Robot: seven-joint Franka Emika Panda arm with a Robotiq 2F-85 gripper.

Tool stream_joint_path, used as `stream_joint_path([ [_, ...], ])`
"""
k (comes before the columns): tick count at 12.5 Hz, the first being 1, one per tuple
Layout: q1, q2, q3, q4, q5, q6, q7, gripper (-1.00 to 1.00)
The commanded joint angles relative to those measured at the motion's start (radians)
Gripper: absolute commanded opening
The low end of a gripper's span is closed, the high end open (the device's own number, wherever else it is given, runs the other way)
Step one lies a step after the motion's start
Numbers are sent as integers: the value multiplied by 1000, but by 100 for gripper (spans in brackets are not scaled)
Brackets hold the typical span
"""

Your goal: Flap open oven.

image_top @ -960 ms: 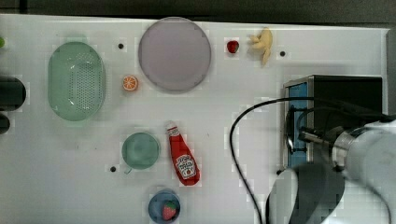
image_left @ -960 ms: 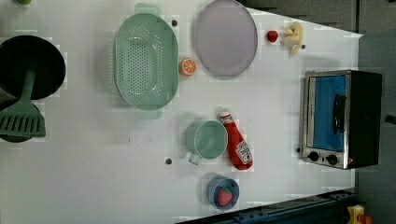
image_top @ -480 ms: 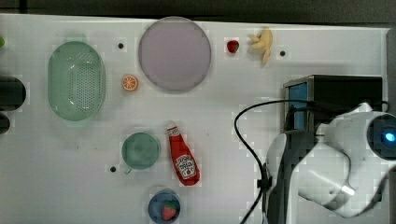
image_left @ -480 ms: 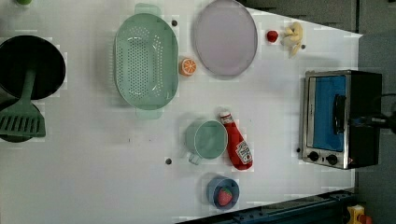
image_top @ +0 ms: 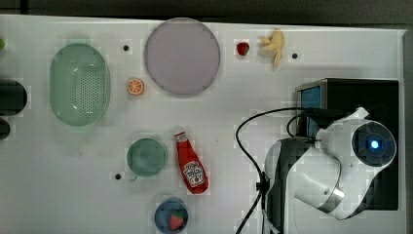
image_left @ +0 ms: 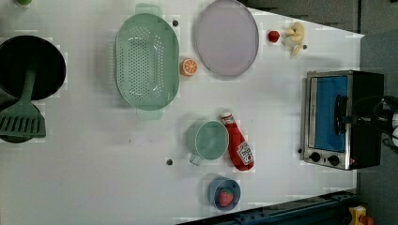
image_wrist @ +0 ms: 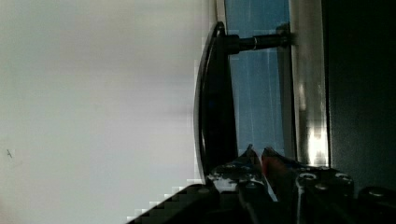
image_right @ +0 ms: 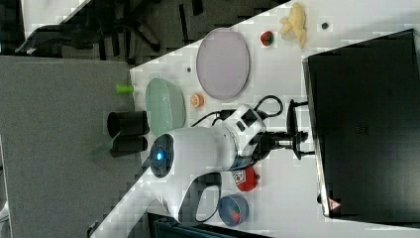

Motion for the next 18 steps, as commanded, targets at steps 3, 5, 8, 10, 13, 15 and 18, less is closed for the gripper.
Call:
stream_joint_path([
  [3, 8, 10, 4, -14, 5, 43, -41, -65],
  [5, 27, 10, 11, -20, -13, 43, -26, -65],
  [8, 62, 10, 40, -41, -118, 43, 92, -65],
  [10, 84, 11, 71, -62, -213, 43, 234, -65],
  [13, 100, 20, 122, -85, -368, 43, 425, -65],
  [15, 106, 38, 156, -91, -480, 41, 536, -65],
  [18, 118, 88, 204, -91, -612, 31, 713, -65],
])
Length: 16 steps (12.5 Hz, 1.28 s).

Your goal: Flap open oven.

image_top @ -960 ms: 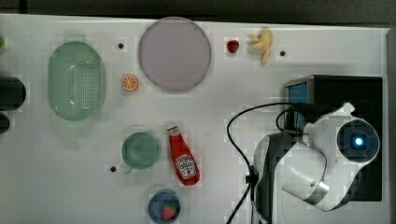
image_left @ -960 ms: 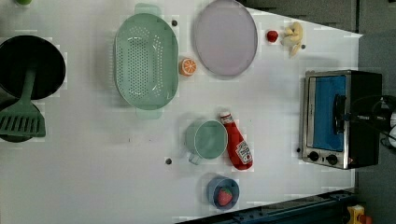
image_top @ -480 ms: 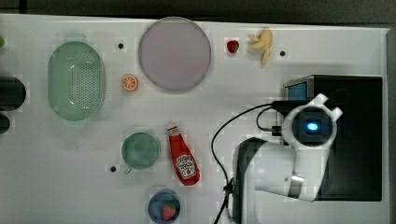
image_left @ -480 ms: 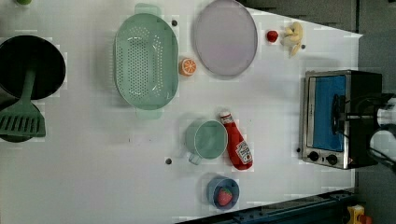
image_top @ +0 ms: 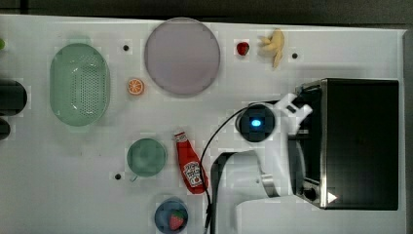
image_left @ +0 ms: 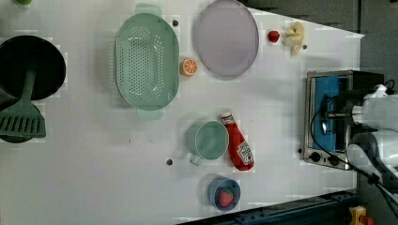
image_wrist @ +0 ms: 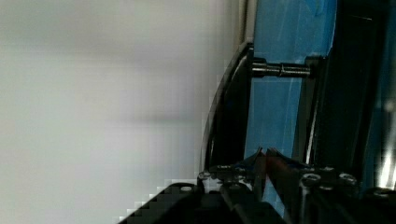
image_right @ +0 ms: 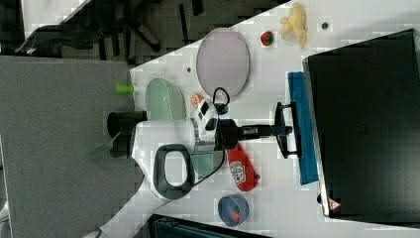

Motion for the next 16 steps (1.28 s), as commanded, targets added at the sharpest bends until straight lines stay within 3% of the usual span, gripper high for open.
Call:
stream_joint_path([
  [1, 37, 86, 62, -12, -80, 4, 266, -65],
  [6, 102, 243, 113, 22, -310, -31, 670, -65],
  [8, 134, 310, 119, 40, -383, -42, 742, -65],
  [14, 148, 320, 116, 59, -372, 20, 743, -65],
  [16, 138, 248, 115, 59, -295, 41, 743, -65],
])
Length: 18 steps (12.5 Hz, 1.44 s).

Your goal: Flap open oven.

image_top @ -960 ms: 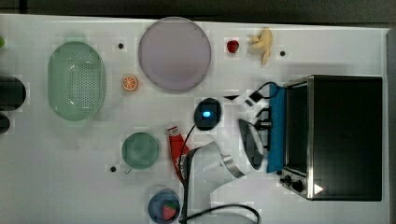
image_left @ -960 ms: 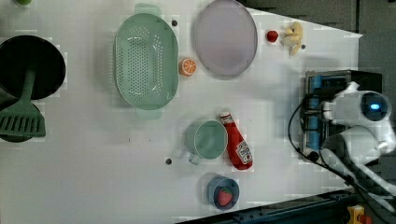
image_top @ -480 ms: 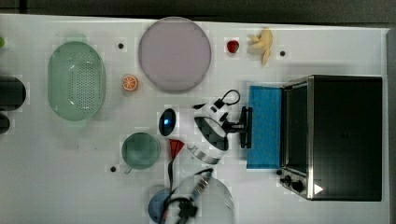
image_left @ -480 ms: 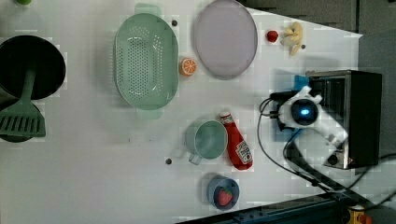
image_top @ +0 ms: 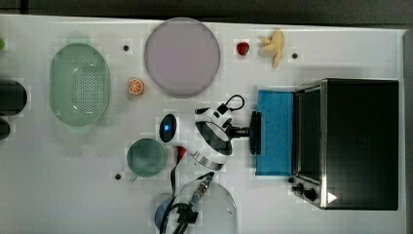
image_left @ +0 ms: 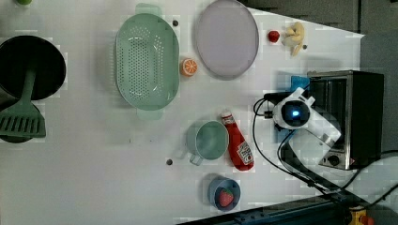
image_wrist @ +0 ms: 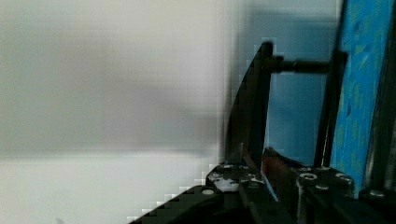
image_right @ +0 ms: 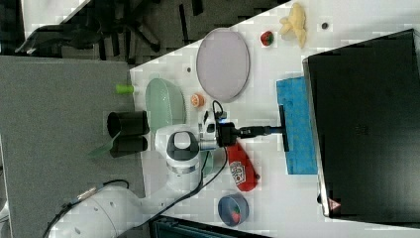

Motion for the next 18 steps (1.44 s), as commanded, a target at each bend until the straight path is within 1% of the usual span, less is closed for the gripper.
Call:
stream_joint_path([
  [1, -24, -132, -3, 11, 139, 43, 53, -65],
  [4, -25, -265, -2, 10, 427, 27, 53, -65],
  [5, -25, -306, -1, 10, 497, 12, 53, -65],
  [8, -25, -423, 0, 10, 663, -65, 53, -65],
  [11, -26, -561, -4, 24, 873, -218, 53, -65],
  [12, -26, -610, -6, 38, 921, -279, 53, -65],
  [14, -26, -693, -6, 97, 930, -371, 53, -65],
  [15, -26, -721, -6, 131, 930, -445, 53, -65],
  [18, -27, -736, -12, 258, 931, -675, 54, -65],
])
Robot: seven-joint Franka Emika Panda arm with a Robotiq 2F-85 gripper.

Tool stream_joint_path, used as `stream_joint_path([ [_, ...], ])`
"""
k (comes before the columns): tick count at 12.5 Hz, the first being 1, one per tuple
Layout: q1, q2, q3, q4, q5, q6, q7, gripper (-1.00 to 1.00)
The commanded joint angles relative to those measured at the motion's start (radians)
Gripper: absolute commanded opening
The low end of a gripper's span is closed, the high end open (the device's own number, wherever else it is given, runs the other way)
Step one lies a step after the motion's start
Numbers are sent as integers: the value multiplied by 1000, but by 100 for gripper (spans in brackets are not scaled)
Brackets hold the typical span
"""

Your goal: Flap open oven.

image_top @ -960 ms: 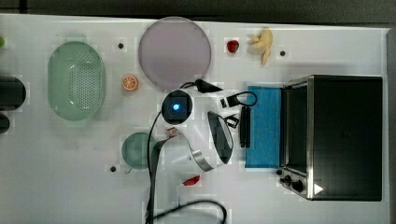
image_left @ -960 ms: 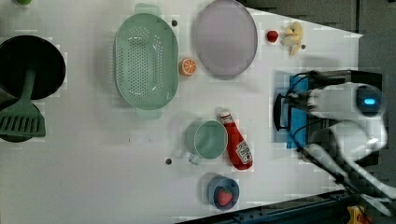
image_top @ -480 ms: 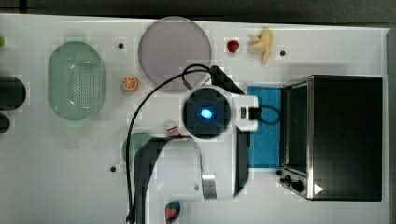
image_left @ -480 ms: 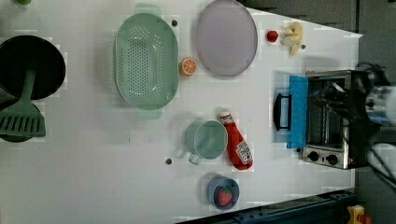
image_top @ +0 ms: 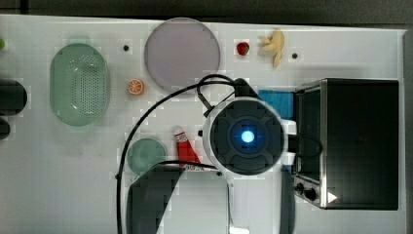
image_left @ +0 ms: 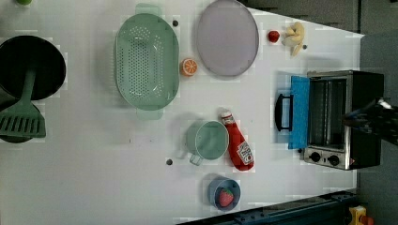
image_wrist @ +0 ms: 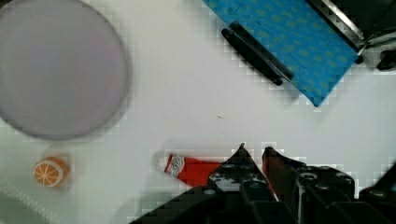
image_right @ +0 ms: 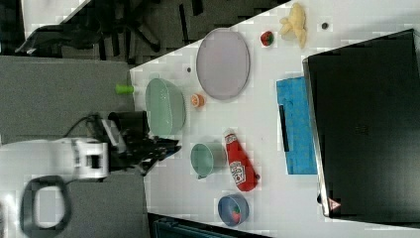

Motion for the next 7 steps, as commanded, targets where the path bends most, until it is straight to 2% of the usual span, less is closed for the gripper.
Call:
stream_joint_path([
  [1, 2, -7, -10, 127, 9, -159, 52, -65],
  [3, 2, -6, -13, 169, 12, -202, 52, -65],
  [7, 4, -5, -8, 174, 15, -201, 47, -65],
])
